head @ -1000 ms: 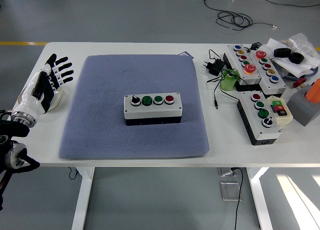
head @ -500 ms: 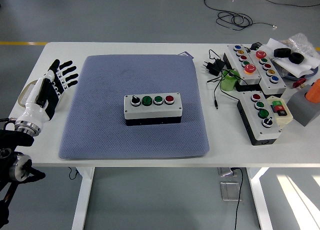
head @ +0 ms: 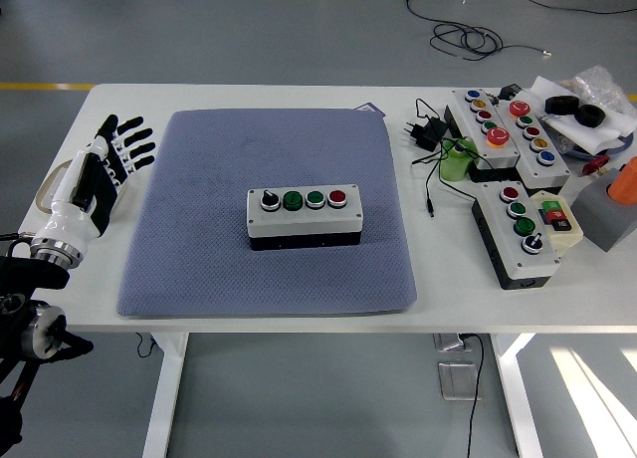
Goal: Pick up the button,place it on the desk,press the button,press the button
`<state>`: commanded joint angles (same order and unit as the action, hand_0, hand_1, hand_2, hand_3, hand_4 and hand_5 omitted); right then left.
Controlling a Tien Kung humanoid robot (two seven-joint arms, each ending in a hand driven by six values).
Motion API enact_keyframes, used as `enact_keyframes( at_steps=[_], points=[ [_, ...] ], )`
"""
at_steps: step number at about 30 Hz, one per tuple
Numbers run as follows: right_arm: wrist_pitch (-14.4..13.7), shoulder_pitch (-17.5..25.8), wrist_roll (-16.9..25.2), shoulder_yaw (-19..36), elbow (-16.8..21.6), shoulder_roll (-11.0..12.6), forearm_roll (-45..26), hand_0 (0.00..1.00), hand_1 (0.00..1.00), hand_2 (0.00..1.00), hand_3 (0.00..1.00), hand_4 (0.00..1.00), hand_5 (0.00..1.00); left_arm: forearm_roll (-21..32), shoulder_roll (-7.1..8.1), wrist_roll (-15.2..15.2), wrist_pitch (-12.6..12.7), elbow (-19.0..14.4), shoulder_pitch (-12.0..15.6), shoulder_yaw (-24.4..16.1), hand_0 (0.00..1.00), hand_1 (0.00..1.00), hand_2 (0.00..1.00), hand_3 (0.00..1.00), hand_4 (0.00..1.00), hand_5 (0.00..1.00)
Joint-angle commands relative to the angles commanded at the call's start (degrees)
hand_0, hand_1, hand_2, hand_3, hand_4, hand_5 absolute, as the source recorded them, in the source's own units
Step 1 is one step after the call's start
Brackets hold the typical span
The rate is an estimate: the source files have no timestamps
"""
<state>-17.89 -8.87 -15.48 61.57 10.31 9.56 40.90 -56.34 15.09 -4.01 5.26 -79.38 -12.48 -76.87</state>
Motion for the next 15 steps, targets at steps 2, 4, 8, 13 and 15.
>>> enact_keyframes(
  at_steps=[2,4,8,13,15],
  points=[
    [0.03,0.03,0.10,-0.06,0.00,0.03,-0.19,0.787,0.797,0.817,0.751,0.412,0.479,0.09,0.00,0.01,0.09,0.07,-0.10,-0.08,0.768,0.780,0.814,0.821,0.702,0.998],
    [0.06,0.08,0.23,-0.37,0.00,0.05,-0.69,0.787,0.797,0.817,0.751,0.412,0.479,0.12,0.03,0.03,0.16,0.13,-0.22,-0.11,0.767,0.778,0.813,0.820,0.708,0.998],
    [0.09,-0.13,0.36,-0.73,0.00,0.10,-1.41,0.787,0.797,0.817,0.751,0.412,0.479,-0.12,0.08,0.40,0.45,0.57,-0.58,-0.30,0.767,0.778,0.813,0.820,0.708,0.998],
    [0.40,-0.14,1.77,-4.01,0.00,0.28,-5.98,0.787,0.797,0.817,0.751,0.412,0.479,-0.37,0.29,0.93,0.48,1.32,-0.48,-0.42,0.765,0.775,0.806,0.816,0.727,0.998],
    [0.51,0.01,2.25,-5.37,0.00,0.35,-7.86,0.787,0.797,0.817,0.751,0.412,0.479,-0.38,0.28,0.99,0.50,1.43,-0.46,-0.39,0.765,0.775,0.806,0.816,0.727,0.998]
  ],
)
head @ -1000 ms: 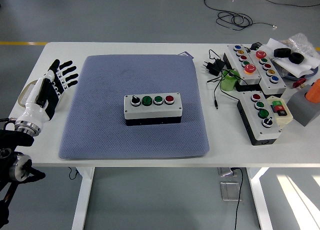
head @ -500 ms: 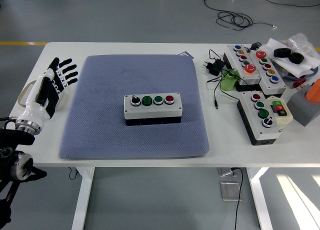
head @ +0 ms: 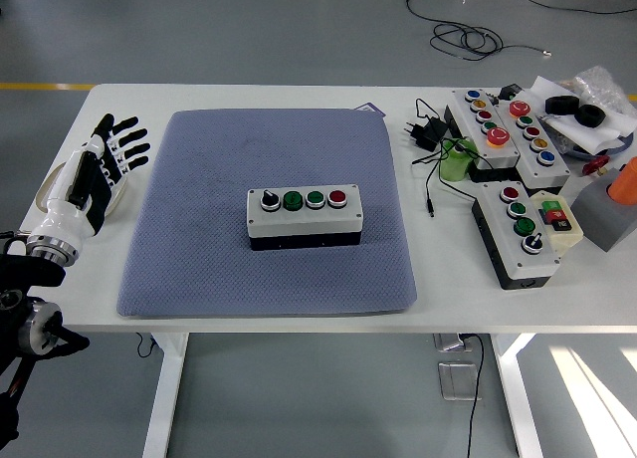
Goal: Pick up the button,place it on the desk,press the button,press the button
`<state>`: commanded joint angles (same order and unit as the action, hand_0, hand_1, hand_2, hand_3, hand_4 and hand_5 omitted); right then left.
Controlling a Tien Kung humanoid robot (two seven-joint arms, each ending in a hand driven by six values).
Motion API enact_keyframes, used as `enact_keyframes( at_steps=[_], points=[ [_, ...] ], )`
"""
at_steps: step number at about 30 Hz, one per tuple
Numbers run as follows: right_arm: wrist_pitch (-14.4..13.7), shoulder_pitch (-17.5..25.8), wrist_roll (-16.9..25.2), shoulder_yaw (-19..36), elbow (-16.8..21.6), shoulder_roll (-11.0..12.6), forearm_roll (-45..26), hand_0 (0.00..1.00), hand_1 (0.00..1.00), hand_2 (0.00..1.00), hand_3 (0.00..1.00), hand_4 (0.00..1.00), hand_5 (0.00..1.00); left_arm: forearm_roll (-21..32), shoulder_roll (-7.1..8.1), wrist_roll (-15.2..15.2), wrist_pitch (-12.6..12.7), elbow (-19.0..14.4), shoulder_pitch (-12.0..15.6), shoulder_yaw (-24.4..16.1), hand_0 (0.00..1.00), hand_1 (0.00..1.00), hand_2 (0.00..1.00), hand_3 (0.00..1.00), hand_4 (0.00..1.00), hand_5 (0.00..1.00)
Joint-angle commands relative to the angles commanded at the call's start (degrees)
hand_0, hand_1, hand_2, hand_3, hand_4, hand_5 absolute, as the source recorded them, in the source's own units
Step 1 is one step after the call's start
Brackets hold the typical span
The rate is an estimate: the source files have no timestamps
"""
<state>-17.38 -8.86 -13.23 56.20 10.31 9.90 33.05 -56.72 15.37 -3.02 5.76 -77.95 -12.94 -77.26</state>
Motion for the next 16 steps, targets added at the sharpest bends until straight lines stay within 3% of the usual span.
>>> enact_keyframes(
  at_steps=[6,13,16],
  points=[
    [0.92,0.96,2.92,-8.11,0.00,0.48,-9.50,0.787,0.797,0.817,0.751,0.412,0.479,-0.19,0.71,0.35,0.29,0.60,-0.21,0.61,0.763,0.773,0.808,0.816,0.729,0.998],
    [3.52,3.48,8.59,-22.37,0.49,1.67,-25.20,0.787,0.797,0.817,0.751,0.412,0.479,-0.21,0.89,0.38,0.37,0.61,-0.63,0.91,0.762,0.771,0.806,0.815,0.732,0.998],
    [3.63,4.48,8.82,-20.35,1.57,1.93,-24.50,0.787,0.797,0.817,0.751,0.412,0.479,-0.18,0.98,0.36,0.39,0.63,-0.91,1.05,0.762,0.771,0.806,0.815,0.732,0.998]
  ],
)
